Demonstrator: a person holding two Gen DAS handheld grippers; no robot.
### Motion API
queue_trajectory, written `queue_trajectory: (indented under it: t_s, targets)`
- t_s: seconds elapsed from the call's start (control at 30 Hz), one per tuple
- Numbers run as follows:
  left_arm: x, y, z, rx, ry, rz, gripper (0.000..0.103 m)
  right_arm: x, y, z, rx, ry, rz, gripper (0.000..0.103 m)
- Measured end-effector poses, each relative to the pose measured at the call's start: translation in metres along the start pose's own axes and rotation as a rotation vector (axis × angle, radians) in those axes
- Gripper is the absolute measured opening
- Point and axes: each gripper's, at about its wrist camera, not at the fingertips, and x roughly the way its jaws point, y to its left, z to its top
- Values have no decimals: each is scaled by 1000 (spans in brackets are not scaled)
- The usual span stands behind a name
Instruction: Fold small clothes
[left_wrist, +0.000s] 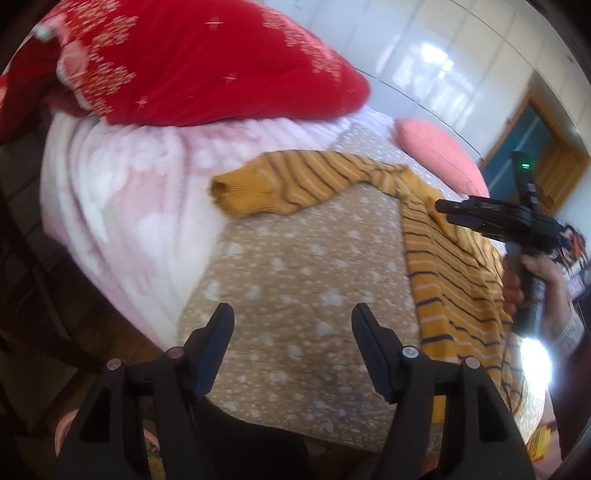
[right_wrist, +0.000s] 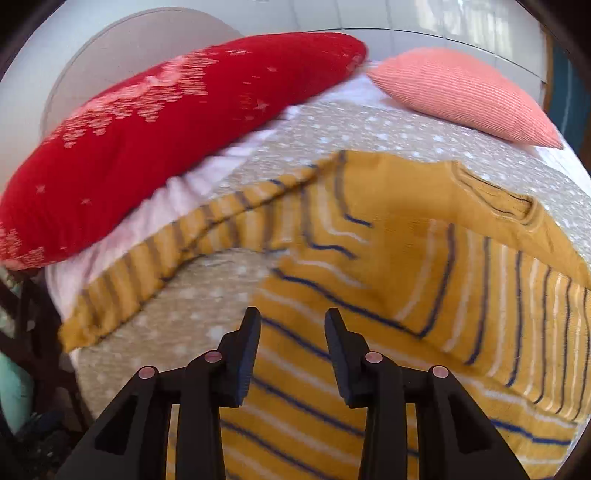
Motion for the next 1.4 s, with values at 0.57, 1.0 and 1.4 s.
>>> queue_trajectory:
  t_s: [0.57, 1.0, 1.4]
  targets:
    - [-17, 61, -16, -177, 11, 49, 68, 104, 161, -31, 116, 211, 323, 69]
    - [-26, 42, -14, -133, 7, 59, 68, 18, 98, 11, 65, 39, 210, 4]
    - [-16, -36, -17, 17, 48, -7, 68, -114, -201, -6, 429, -80, -366, 8]
